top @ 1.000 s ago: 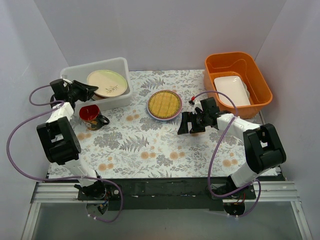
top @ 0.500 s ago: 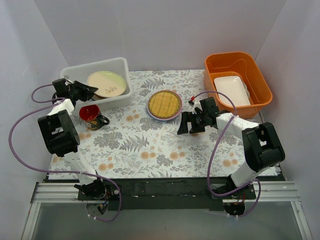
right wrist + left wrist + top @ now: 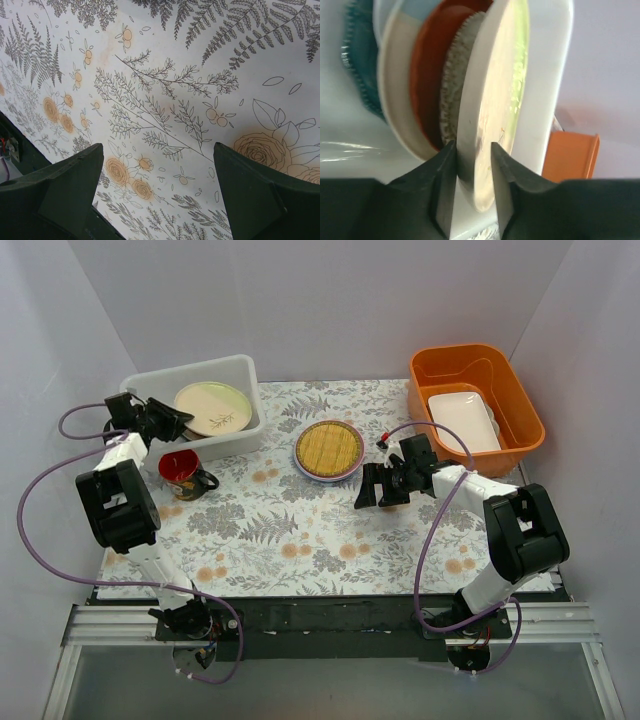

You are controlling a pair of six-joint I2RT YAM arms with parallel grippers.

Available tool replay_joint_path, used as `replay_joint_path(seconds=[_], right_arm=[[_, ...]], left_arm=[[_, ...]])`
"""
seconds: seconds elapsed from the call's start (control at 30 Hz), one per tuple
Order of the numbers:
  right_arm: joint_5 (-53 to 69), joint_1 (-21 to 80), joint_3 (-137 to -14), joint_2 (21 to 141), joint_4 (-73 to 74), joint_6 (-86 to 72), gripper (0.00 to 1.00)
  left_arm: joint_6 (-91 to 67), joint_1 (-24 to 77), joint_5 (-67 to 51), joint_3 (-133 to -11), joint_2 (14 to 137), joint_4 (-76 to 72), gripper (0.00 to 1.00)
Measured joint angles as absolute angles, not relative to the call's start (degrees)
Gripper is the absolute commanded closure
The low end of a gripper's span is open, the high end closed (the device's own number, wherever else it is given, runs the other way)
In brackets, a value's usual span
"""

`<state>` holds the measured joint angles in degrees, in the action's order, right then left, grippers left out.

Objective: Place the plates into the plastic bin on the countertop
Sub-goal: Place the plate in the plastic bin.

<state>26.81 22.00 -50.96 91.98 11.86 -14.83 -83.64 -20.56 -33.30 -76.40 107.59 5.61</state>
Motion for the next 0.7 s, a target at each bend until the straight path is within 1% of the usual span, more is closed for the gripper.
replay_joint_path(seconds=[0.07,0.13,0.2,0.23,0.33,0.37,0.43,0.47,0.7], right_arm=[[26.8,22.0,-51.0,92.0,11.9,-14.8,0.03],[26.8,22.0,-51.2,92.0,11.9,-14.8,0.03],[26.8,22.0,-51.2,92.0,11.9,-14.8,0.03],[26.8,22.0,-51.2,92.0,11.9,-14.8,0.03],[26.8,22.0,-51.2,92.0,11.9,-14.8,0.03],[26.8,22.0,-51.2,92.0,11.9,-14.8,0.03],[26.8,22.0,-51.2,92.0,12.0,-14.8,0.03],[26.8,22.0,-51.2,92.0,12.0,-14.8,0.03],[26.8,22.0,-51.2,91.5,12.0,-14.8,0.03]], left_arm=[[-82.8,-20.6,-30.9,-76.5,107.6,7.0,0.55],[-82.3,-20.8,-29.1,-76.7,107.6,8.1,0.44],[-81.7,-20.8,-27.4,-77.8,107.6,9.3,0.36],[-81.3,-20.8,-26.7,-78.5,107.6,10.1,0.28],[-80.5,-20.8,-24.3,-80.5,107.6,12.8,0.19],[-80.3,-20.8,-23.5,-81.0,107.6,13.7,0.14],[-79.8,-20.8,-21.8,-81.5,107.6,14.4,0.09],[-79.7,-20.8,-20.8,-81.6,107.4,14.5,0.02],[-78.8,-20.4,-14.5,-81.3,103.2,17.9,0.02]])
